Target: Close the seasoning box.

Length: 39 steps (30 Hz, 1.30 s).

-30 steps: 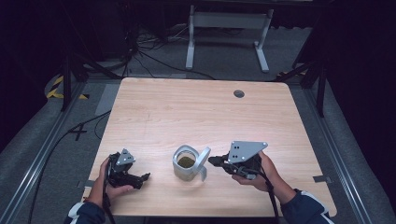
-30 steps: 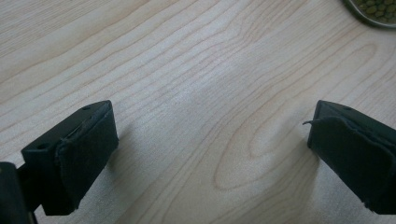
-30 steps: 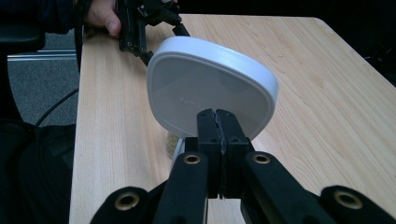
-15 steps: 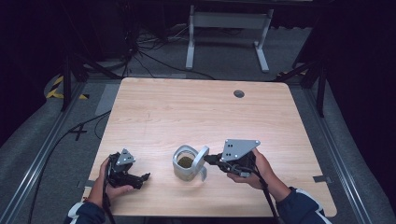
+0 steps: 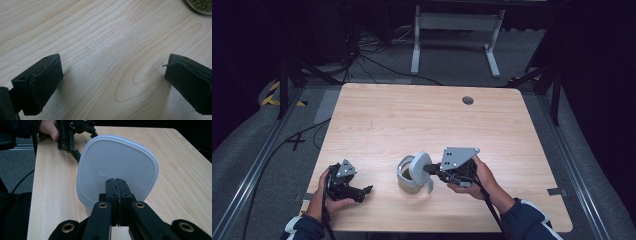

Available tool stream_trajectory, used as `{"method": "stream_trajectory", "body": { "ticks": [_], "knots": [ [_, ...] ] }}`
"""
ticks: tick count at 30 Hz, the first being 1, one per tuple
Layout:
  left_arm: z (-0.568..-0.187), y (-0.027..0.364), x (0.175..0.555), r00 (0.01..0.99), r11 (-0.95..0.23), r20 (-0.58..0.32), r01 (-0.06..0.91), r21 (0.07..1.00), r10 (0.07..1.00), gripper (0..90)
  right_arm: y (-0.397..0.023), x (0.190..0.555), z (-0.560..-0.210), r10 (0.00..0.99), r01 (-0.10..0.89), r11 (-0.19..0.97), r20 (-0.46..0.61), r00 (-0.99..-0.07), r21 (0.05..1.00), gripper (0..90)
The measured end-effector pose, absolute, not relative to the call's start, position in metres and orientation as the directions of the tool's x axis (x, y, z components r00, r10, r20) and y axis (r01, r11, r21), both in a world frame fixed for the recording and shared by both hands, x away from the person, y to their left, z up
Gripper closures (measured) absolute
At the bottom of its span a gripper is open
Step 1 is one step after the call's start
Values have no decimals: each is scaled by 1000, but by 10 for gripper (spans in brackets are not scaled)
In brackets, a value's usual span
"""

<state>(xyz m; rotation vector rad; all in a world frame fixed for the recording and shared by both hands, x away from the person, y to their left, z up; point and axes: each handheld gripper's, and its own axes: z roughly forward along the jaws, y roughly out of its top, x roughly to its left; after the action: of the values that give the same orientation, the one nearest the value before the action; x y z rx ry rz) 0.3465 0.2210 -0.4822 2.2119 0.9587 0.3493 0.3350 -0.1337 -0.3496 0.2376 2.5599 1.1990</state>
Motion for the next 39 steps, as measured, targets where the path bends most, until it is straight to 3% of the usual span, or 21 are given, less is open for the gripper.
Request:
{"method": "stream_trajectory", "body": {
  "ticks": [8,19,23,28,39],
  "knots": [
    [-482,221,347,693,-493,-22,533,688,720,20,-136,332,-348,279,22,637,-204,-938,770,897],
    [-482,221,347,693,-491,-23,534,688,721,20,-199,321,-347,372,72,617,-209,-905,784,849],
    [-482,221,347,692,-490,-24,536,688,722,20,-225,316,-352,414,97,609,-212,-885,787,758],
    [-482,221,347,691,-489,-25,536,688,722,20,-263,310,-364,489,146,592,-210,-847,792,569],
    [-482,221,347,693,-491,-23,534,688,721,20,-343,301,-409,618,264,577,-202,-760,773,442]
  ]
}}
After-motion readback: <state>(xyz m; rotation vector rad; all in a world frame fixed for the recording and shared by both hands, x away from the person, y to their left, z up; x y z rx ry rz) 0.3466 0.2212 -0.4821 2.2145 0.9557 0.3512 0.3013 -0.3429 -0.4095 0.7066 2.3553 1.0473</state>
